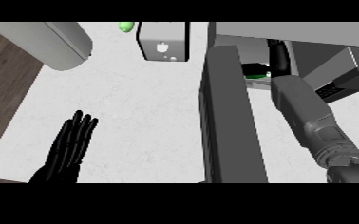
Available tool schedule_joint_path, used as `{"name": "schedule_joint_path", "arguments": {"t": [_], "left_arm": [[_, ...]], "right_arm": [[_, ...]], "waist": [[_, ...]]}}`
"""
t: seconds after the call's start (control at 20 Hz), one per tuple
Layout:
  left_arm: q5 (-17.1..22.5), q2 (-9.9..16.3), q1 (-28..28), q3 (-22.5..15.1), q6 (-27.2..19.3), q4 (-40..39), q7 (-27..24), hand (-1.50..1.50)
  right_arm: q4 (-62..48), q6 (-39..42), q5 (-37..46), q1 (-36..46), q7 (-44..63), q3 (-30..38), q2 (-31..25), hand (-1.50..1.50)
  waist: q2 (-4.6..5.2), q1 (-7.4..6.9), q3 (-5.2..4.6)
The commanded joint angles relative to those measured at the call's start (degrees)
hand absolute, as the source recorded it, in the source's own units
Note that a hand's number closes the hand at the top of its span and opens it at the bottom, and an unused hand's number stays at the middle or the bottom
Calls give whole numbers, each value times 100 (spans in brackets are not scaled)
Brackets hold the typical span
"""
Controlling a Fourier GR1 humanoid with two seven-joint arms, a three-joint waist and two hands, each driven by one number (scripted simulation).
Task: Pick up the milk, place it into the microwave and close the microwave
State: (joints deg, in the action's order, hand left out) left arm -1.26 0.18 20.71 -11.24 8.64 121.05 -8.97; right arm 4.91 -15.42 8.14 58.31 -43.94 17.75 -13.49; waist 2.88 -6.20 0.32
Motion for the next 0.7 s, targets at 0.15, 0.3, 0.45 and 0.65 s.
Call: {"name": "schedule_joint_path", "arguments": {"t": [0.15, 0.3, 0.45, 0.65], "left_arm": [[5, 21, -242, -77, 92, -376, 78, -150], [-12, 27, -268, -309, 220, -544, 106, -150], [26, 189, -744, -124, 387, -999, 21, -150], [-246, 88, -1234, -471, 450, -1546, 173, 150]], "right_arm": [[31, 795, -145, -345, -366, 123, 146, -150], [71, 1252, -217, -410, -414, 174, 112, -150], [78, 1342, -185, -840, -830, 129, 331, -150], [207, 1500, -214, -1216, -1182, 118, 445, -150]], "waist": [[-77, 179, -8], [-128, 264, -12], [-143, 357, -16], [-202, 501, -21]]}}
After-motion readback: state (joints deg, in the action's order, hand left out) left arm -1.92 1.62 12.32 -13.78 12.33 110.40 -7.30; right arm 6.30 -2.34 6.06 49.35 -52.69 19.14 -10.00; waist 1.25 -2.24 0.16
